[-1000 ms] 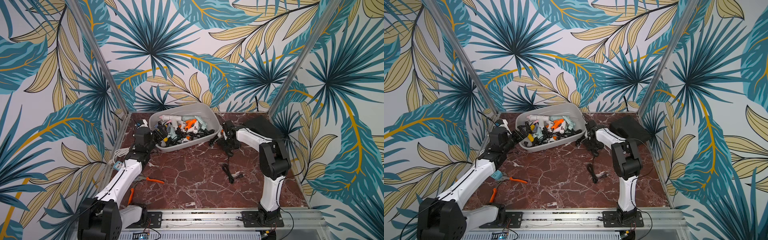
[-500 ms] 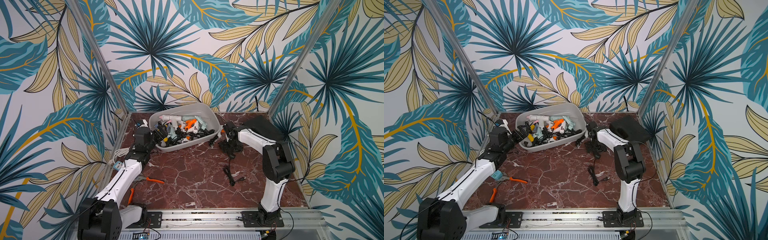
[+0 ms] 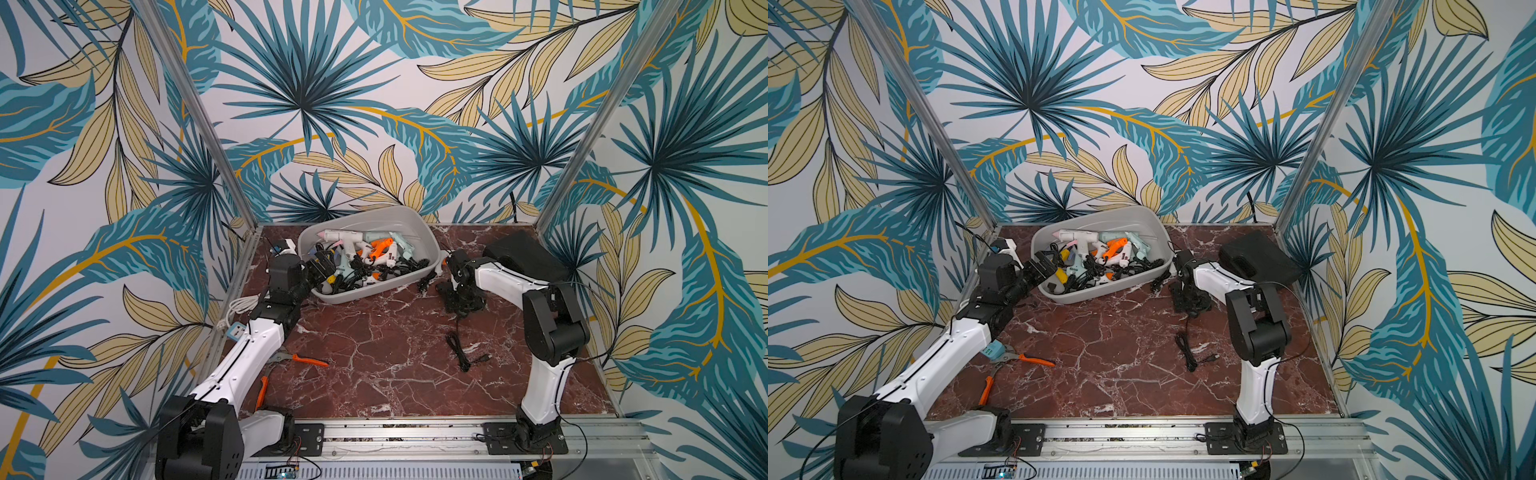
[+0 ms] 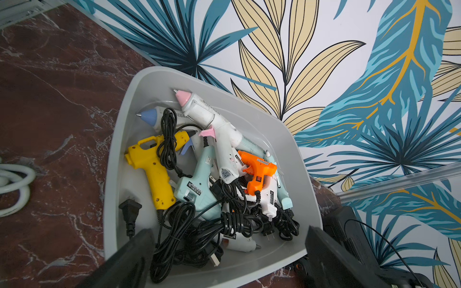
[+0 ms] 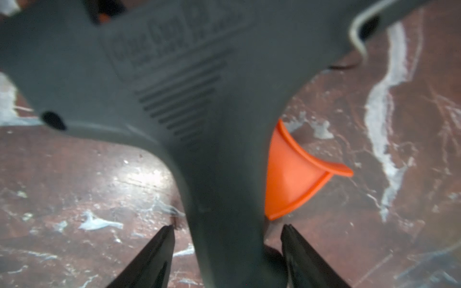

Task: Put the hot melt glue gun into the storage box
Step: Pick up the hot melt adhesive gun from the center of the board.

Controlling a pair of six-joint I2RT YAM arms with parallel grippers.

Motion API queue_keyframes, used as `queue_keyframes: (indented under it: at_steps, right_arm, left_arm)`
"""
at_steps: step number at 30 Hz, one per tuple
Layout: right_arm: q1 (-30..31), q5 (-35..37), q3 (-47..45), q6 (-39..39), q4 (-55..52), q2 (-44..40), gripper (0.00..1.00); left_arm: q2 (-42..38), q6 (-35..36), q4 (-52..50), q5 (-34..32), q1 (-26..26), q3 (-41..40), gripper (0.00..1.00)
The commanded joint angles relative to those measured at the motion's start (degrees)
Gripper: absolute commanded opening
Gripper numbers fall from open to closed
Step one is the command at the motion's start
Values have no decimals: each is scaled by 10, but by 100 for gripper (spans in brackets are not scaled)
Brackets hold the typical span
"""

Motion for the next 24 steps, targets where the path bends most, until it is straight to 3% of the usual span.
queue_keyframes:
  at_steps: [1,3,7,11,24]
  right_arm:
    - [3,-32,-18,-10,38,4,67]
    - [3,-33,-25,-16,51,-2,60]
    - [3,-27,-19,-25,58,9,72]
    - [2,-28,-5,-29,55,23,70]
    - [3,-9,-31,-71,65,-52,15]
  left_arm:
    - [-4,-1,-3,11,5,6,100]
    - [-1,0,-7,19,4,8,100]
    - [5,-4,-7,30,4,6,100]
    - [7,-4,-9,32,5,6,100]
    - [11,0,-4,60,-12,24,100]
